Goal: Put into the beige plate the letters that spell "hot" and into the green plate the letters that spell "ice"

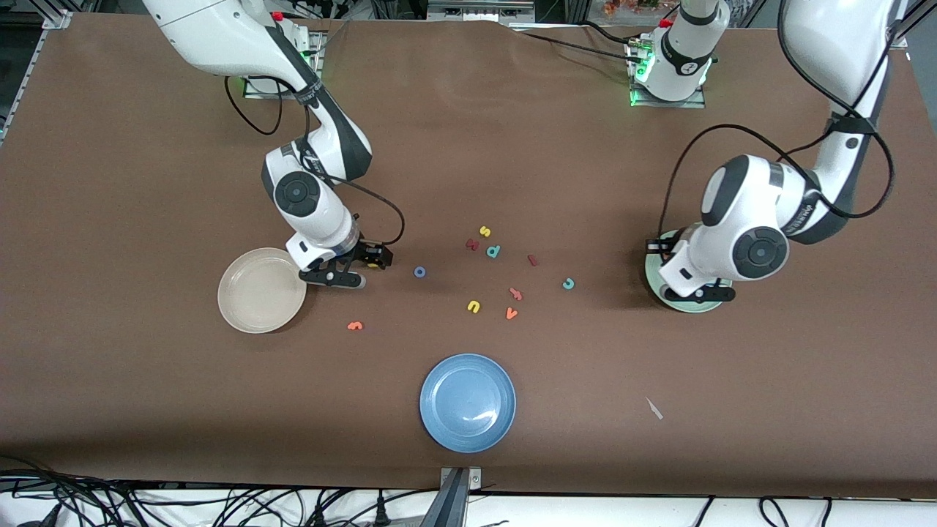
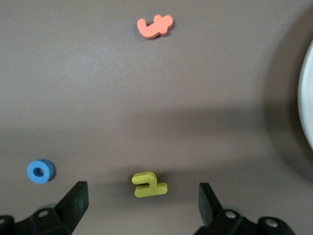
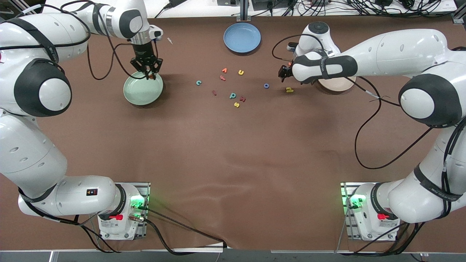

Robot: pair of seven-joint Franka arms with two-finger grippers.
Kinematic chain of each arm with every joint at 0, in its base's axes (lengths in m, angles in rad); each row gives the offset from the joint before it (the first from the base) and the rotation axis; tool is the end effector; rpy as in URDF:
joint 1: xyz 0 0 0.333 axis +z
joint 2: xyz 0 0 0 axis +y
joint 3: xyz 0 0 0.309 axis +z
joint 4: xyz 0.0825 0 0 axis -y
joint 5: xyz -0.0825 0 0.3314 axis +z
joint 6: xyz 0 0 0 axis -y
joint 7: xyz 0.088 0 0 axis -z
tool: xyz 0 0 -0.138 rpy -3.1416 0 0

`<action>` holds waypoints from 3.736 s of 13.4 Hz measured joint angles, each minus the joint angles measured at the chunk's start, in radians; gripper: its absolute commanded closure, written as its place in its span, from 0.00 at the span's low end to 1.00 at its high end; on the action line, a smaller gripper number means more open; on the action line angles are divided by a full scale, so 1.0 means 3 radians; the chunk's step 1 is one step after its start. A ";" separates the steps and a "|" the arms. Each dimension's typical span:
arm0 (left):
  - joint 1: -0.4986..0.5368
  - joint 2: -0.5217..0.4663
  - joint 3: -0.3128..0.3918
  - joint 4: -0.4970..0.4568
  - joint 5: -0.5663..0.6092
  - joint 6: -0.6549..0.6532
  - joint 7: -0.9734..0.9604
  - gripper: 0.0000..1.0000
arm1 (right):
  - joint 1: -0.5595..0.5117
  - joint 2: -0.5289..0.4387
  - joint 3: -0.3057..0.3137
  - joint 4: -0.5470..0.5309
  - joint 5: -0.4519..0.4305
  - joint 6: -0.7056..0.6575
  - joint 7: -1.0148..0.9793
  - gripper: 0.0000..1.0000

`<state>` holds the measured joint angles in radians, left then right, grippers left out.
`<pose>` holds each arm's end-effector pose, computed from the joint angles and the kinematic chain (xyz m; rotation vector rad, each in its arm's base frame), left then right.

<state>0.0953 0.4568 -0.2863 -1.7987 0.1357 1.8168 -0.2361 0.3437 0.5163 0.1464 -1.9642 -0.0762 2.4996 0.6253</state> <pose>0.5360 -0.0801 0.2741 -2.9961 0.0220 0.6212 0.5170 0.2718 0.2167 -3.1027 0.1467 -0.0135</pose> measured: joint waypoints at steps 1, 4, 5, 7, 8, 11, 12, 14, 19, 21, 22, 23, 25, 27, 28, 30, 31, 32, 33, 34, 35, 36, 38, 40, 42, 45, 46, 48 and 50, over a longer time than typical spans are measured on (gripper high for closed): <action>0.0056 0.0057 0.0001 -0.0031 0.0090 0.0003 0.0037 1.00 | 0.0000 0.0010 0.0006 -0.0012 -0.0084 0.0000 0.0018 0.01; 0.0142 0.0286 0.0001 -0.0052 0.0160 0.0095 0.0072 0.76 | 0.0005 0.0073 0.0010 -0.0035 -0.0287 0.0020 0.0024 0.01; 0.0147 0.0345 0.0001 -0.0053 0.0160 0.0117 0.0074 0.32 | 0.0011 0.0097 0.0014 -0.0036 -0.0341 0.0036 0.0024 0.01; 0.0147 0.0397 -0.0002 -0.0052 0.0160 0.0136 0.0075 0.00 | 0.0022 0.0129 0.0021 -0.0037 -0.0365 0.0060 0.0024 0.02; 0.0147 0.0394 -0.0003 -0.0049 0.0160 0.0136 0.0075 0.00 | 0.0027 0.0144 0.0021 -0.0038 -0.0365 0.0087 0.0024 0.05; 0.0147 0.0386 -0.0010 -0.0020 0.0160 0.0136 0.0076 0.00 | 0.0035 0.0175 0.0029 -0.0039 -0.0366 0.0145 0.0024 0.12; 0.0147 0.0384 -0.0013 -0.0014 0.0160 0.0136 0.0076 0.00 | 0.0037 0.0178 0.0034 -0.0039 -0.0366 0.0146 0.0024 0.16; 0.0147 0.0384 -0.0019 -0.0009 0.0160 0.0136 0.0076 0.00 | 0.0041 0.0182 0.0036 -0.0039 -0.0366 0.0147 0.0024 0.24; 0.0145 0.0379 -0.0042 0.0022 0.0160 0.0136 0.0073 0.00 | 0.0041 0.0196 0.0036 -0.0040 -0.0368 0.0166 0.0024 0.34; 0.0137 0.0369 -0.0060 0.0069 0.0160 0.0136 0.0072 0.00 | 0.0041 0.0210 0.0036 -0.0040 -0.0369 0.0181 0.0024 0.39; 0.0135 0.0361 -0.0062 0.0084 0.0160 0.0136 0.0072 0.00 | 0.0041 0.0215 0.0036 -0.0040 -0.0369 0.0187 0.0024 0.42; 0.0134 0.0350 -0.0062 0.0087 0.0160 0.0136 0.0072 0.00 | 0.0041 0.0219 0.0036 -0.0040 -0.0369 0.0189 0.0024 0.46; 0.0132 0.0335 -0.0062 0.0087 0.0160 0.0134 0.0072 0.00 | 0.0041 0.0216 0.0037 -0.0039 -0.0372 0.0199 0.0024 0.55; 0.0130 0.0335 -0.0065 0.0087 0.0160 0.0134 0.0072 0.00 | 0.0041 0.0211 0.0037 -0.0038 -0.0373 0.0204 0.0024 0.64; 0.0129 0.0334 -0.0069 0.0087 0.0160 0.0134 0.0072 0.00 | 0.0041 0.0210 0.0037 -0.0038 -0.0373 0.0205 0.0024 0.69; 0.0129 0.0330 -0.0076 0.0088 0.0160 0.0133 0.0072 0.00 | 0.0041 0.0207 0.0037 -0.0038 -0.0375 0.0205 0.0024 0.82; 0.0129 0.0322 -0.0079 0.0096 0.0160 0.0133 0.0070 0.00 | 0.0041 0.0207 0.0037 -0.0038 -0.0375 0.0206 0.0024 0.84; 0.0130 0.0306 -0.0091 0.0121 0.0160 0.0133 0.0068 0.00 | 0.0041 0.0207 0.0037 -0.0038 -0.0376 0.0205 0.0024 0.84; 0.0130 0.0284 -0.0118 0.0158 0.0160 0.0118 0.0054 0.00 | 0.0040 0.0205 0.0037 -0.0035 -0.0380 0.0207 0.0022 0.84; 0.0130 0.0259 -0.0162 0.0218 0.0150 0.0069 0.0007 0.00 | 0.0036 0.0192 0.0035 -0.0028 -0.0391 0.0205 0.0021 0.84; 0.0129 0.0232 -0.0214 0.0294 0.0103 -0.0008 -0.0075 0.00 | 0.0020 0.0147 0.0030 -0.0024 -0.0395 0.0161 0.0000 0.83; 0.0127 0.0205 -0.0271 0.0381 0.0008 -0.0087 -0.0168 0.00 | -0.0021 0.0071 0.0026 -0.0018 -0.0396 0.0047 -0.0063 0.83; 0.0123 0.0176 -0.0432 0.0525 -0.0107 -0.0185 -0.0458 0.00 | -0.0200 -0.0150 0.0024 -0.0010 -0.0396 -0.0219 -0.0306 0.82; 0.0109 0.0173 -0.0580 0.0589 -0.0125 -0.0190 -0.0785 0.00 | -0.0428 -0.0355 0.0036 -0.0008 -0.0394 -0.0436 -0.0610 0.82; 0.0075 0.0173 -0.0648 0.0604 -0.0204 -0.0108 -0.1086 0.00 | -0.0634 -0.0505 0.0041 -0.0009 -0.0383 -0.0602 -0.0918 0.81; -0.0043 0.0226 -0.0661 0.0600 -0.0247 0.0257 -0.1575 0.00 | -0.0962 -0.0637 0.0039 -0.0054 -0.0378 -0.0738 -0.1292 0.81; -0.0097 0.0280 -0.0660 0.0594 -0.0247 0.0380 -0.1747 0.00 | -0.1030 -0.0647 0.0036 -0.0068 -0.0375 -0.0756 -0.1354 0.76; -0.0202 0.0441 -0.0659 0.0571 -0.0246 0.0680 -0.2089 0.00 | -0.1065 -0.0647 0.0037 -0.0091 -0.0375 -0.0770 -0.1366 0.49; -0.0269 0.0605 -0.0650 0.0543 -0.0222 0.0917 -0.2258 0.00 | -0.1055 -0.0647 0.0048 -0.0099 -0.0374 -0.0776 -0.1365 0.39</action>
<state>0.0146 0.6383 -0.4812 -1.6356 0.0692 2.0918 -0.9135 0.0273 0.3221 0.1607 -1.9940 -0.1884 2.2670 0.2157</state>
